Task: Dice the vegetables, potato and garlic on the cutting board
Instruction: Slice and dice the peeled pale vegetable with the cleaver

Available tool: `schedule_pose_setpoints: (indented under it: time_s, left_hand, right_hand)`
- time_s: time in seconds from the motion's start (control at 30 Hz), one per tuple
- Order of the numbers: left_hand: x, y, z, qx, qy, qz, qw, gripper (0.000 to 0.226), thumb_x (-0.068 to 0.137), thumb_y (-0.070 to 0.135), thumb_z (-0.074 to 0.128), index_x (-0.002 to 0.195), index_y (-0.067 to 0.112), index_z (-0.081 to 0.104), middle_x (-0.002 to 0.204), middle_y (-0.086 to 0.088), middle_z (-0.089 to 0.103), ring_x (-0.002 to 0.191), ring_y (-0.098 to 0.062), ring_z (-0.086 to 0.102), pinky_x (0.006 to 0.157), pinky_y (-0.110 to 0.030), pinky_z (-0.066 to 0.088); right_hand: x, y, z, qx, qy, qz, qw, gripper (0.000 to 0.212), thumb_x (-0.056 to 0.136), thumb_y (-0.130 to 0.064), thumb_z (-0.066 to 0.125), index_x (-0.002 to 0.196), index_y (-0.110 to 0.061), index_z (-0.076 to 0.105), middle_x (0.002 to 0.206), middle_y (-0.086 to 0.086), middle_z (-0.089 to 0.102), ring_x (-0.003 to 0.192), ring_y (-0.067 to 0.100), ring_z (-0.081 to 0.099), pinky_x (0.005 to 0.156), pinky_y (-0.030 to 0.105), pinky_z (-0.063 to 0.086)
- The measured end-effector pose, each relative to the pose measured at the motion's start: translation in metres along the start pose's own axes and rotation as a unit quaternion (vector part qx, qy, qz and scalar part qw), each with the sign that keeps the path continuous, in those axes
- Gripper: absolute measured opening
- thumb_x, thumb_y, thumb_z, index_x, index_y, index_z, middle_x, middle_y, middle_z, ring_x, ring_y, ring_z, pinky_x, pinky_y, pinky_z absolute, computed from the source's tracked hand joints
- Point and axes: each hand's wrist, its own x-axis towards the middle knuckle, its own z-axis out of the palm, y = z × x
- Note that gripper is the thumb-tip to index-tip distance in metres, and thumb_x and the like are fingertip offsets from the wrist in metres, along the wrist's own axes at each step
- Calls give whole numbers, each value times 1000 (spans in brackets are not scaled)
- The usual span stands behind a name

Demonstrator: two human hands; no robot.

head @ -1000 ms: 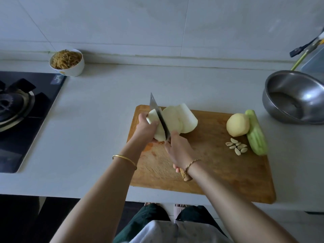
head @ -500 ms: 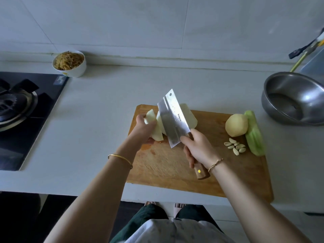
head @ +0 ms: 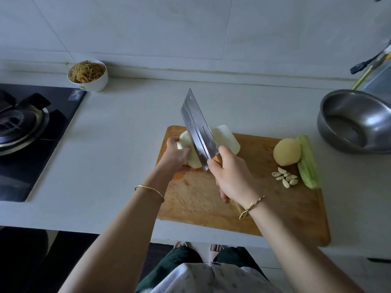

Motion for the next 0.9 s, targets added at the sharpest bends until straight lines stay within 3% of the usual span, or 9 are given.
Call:
schedule_pose_setpoints:
  time_s: [0.23,0.5,0.57,0.7,0.9]
  left_hand:
    - [3,0,-1,21,2,4,1000,42,99,31,47,136,24,28,116,-13,52,93,-34,66,61,-37,59]
    - [2,3,-1,34,-1,13,999,40,99,31,45,134,21,29,121,-14,51,93,-33,65,59,-35,58]
    - [1,3,-1,38,-1,18,999,40,99,30,45,134,19,29,119,-11,51,94,-32,65,59,-35,58]
    - [-2,6,2,47,5,36,998,42,101,27,43,138,17,26,104,-2,48,89,-27,64,64,-36,59]
    - [-1,9,3,41,13,34,999,42,101,26,43,138,16,26,93,2,47,78,-20,62,62,-37,59]
  right_hand:
    - [-2,-5,-2,-18,-14,23,999,19,101,-23,41,106,-5,42,69,11,52,30,18,45,36,38,48]
    - [-5,-6,0,-67,-10,14,998,17,101,-26,40,100,-9,41,64,6,52,30,16,46,31,23,36]
    - [-4,-9,1,-90,-10,15,996,16,101,-27,39,99,-11,40,68,6,55,35,18,50,32,28,41]
    - [1,-14,4,-132,-15,16,991,16,101,-27,39,98,-11,40,73,5,55,47,19,51,50,40,53]
    - [3,-19,-1,-100,-39,25,994,15,101,-25,37,92,-13,37,68,8,53,33,20,50,33,33,46]
